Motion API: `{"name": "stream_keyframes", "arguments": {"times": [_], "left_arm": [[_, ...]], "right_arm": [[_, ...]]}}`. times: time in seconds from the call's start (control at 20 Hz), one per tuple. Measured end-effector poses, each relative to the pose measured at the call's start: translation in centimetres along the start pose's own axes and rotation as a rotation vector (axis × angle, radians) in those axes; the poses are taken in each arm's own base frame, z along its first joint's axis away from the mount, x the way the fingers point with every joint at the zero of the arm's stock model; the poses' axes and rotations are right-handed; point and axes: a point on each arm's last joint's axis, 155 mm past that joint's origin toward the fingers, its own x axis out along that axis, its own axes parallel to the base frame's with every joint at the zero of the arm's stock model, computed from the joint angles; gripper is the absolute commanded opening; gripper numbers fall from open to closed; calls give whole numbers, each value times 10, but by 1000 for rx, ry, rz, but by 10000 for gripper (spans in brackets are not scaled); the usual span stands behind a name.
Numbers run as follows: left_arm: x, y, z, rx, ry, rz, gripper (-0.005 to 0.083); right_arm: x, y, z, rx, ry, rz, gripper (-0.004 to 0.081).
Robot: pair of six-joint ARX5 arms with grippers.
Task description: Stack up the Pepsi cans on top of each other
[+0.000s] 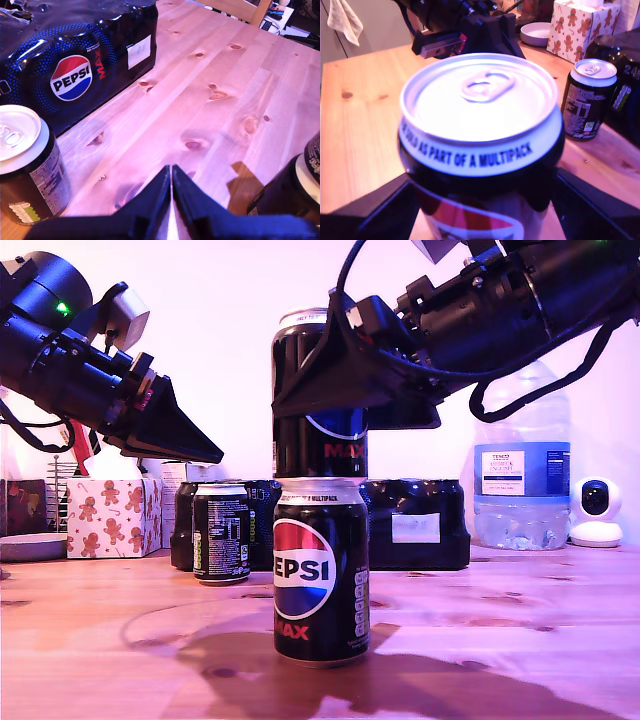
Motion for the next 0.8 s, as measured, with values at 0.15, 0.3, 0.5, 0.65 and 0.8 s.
{"name": "stream_keyframes", "arguments": {"times": [0.15, 0.3, 0.5, 0.65, 0.8], "left_arm": [[0, 0, 0, 0, 0, 0, -24], [0, 0, 0, -1, 0, 0, -24], [0, 0, 0, 0, 0, 0, -24], [0, 0, 0, 2, -2, 0, -24], [0, 0, 1, 5, -5, 2, -24]], "right_arm": [[-1, 0, 2, 9, -4, -1, 682], [-7, 1, 14, -4, -35, -5, 682], [-17, 2, 38, -29, -94, -13, 682], [-27, 4, 57, -52, -146, -20, 682], [-38, 6, 80, -73, -195, -27, 682]]}}
